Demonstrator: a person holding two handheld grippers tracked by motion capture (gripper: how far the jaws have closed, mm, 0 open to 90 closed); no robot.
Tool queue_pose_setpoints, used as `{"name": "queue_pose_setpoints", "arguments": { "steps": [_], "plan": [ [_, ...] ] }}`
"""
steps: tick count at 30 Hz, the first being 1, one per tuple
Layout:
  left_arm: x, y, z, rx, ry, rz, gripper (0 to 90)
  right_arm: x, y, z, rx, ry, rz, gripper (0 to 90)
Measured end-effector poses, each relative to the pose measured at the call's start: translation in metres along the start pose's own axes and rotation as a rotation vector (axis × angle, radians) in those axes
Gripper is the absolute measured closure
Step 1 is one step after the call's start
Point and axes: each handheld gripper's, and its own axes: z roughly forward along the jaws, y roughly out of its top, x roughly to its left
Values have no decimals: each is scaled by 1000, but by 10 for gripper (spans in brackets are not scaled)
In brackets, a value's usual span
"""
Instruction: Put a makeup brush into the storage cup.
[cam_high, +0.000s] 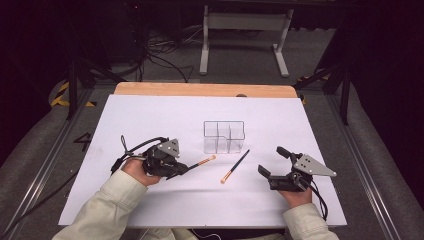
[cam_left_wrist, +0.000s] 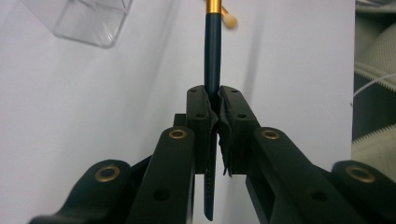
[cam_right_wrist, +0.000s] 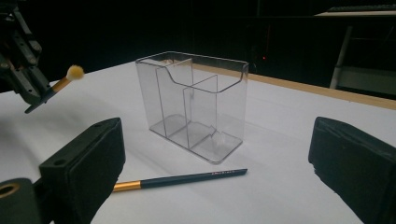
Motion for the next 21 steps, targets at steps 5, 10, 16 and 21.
{"name": "queue_pose_setpoints", "arguments": {
  "steps": [5,10,16,21],
  "plan": [
    [-1,-2,-2,-85,-13,-10,832,4,4,0,-17,31,-2,72],
    [-2,-4,-2,-153,-35,-3,831,7,9,-1,-25,55,-6,93],
    [-4,-6,-3,-240,-45,-5,832,14,14,1,-30,87,-9,103],
    [-5,-8,-3,-326,-54,-7,831,17,18,2,-40,109,-3,118]
  ]
}}
